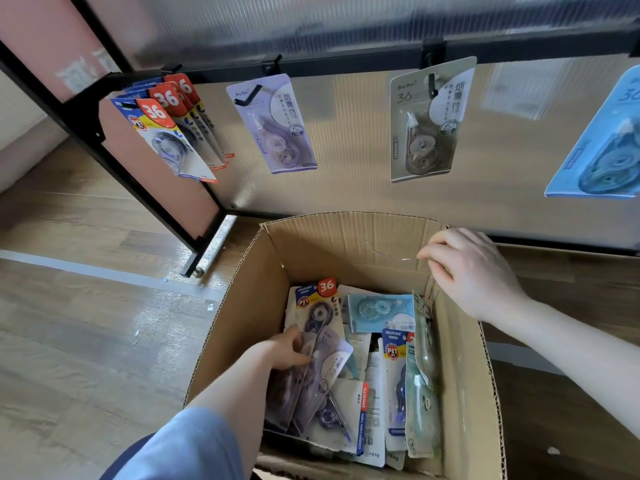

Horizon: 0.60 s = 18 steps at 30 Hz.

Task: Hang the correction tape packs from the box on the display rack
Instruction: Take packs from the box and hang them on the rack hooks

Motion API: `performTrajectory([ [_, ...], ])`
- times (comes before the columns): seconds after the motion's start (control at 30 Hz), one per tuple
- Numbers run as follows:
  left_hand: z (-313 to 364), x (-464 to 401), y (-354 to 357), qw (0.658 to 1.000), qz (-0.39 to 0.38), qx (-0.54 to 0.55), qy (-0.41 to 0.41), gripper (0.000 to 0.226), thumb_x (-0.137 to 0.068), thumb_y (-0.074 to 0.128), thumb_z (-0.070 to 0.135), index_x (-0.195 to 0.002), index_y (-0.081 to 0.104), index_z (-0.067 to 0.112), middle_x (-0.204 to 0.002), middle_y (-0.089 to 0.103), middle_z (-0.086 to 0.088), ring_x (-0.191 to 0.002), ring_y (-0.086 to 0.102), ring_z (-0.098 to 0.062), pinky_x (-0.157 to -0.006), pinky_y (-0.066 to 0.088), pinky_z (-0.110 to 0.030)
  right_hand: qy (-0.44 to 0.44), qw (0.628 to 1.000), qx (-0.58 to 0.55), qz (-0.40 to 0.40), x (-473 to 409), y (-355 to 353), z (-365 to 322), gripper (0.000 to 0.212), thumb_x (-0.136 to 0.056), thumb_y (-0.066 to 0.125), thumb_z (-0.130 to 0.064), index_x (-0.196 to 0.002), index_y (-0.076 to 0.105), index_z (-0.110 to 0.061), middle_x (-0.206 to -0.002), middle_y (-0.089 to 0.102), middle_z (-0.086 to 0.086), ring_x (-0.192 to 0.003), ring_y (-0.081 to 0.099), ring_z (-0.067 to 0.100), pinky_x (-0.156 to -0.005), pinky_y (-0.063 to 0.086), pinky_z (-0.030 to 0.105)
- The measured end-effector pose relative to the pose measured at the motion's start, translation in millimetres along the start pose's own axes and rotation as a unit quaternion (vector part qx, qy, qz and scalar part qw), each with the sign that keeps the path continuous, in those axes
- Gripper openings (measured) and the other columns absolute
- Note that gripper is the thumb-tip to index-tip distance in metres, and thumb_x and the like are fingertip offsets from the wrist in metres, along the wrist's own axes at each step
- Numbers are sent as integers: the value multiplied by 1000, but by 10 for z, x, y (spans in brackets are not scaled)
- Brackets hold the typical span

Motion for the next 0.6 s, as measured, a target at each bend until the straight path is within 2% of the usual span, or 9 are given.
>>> performTrajectory([
  [0.1, 7, 18, 21, 998, -17, 57, 7, 47, -87, 65, 38, -123, 42, 20, -117, 49, -2, -100, 51, -20, -81, 49, -35, -2, 1000, -1, 2, -5, 2, 5, 17, -76, 70, 1, -86, 71, -13, -87, 63, 3, -84, 58, 29, -78, 43, 39],
  [0.23, 67, 19, -12, 995, 38, 94, 11, 82, -71, 82, 32, -136, 34, 19, -134, 47, -4, -117, 51, -23, -92, 47, -31, -5, 1000, -6, 5, -22, 24, -18, 16, -76, 70, 0, -86, 71, -12, -86, 63, 3, -83, 58, 30, -79, 43, 41],
  [0.37, 74, 3, 55, 1000, 1, -4, -15, 70, -70, 82, 41, -124, 47, 12, -124, 56, -4, -107, 55, -18, -87, 49, -29, -11, 1000, -6, 4, -43, 55, -32, 15, -77, 69, -1, -87, 71, -12, -86, 63, 3, -83, 58, 29, -79, 43, 41],
  [0.43, 48, 8, 69, 999, -22, -17, -22, 69, -72, 80, 44, -125, 48, 13, -124, 56, -3, -106, 55, -17, -84, 48, -27, -14, 1000, -3, 4, -46, 58, -30, 15, -77, 69, -1, -86, 71, -13, -86, 63, 3, -83, 58, 29, -79, 43, 40],
  [0.53, 13, 29, 44, 999, -31, -21, -10, 71, -70, 80, 47, -126, 50, 16, -124, 58, 0, -107, 57, -16, -89, 50, -29, -16, 1000, 2, 1, -51, 58, -35, 15, -77, 68, -1, -87, 71, -13, -86, 63, 3, -83, 58, 29, -79, 43, 40],
  [0.6, -4, 52, 33, 999, -38, -19, -2, 61, -69, 81, 43, -118, 55, 17, -118, 61, 1, -106, 59, -16, -88, 52, -29, -15, 1000, 7, -5, -57, 58, -45, 15, -78, 68, -1, -87, 71, -13, -86, 64, 3, -84, 58, 29, -79, 43, 41],
])
Point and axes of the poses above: each hand's wrist, its own x-axis away from the middle knuckle, its own y-axis out of the palm, z = x × y, the point moved 3 cm from there along -x, towards the middle knuckle
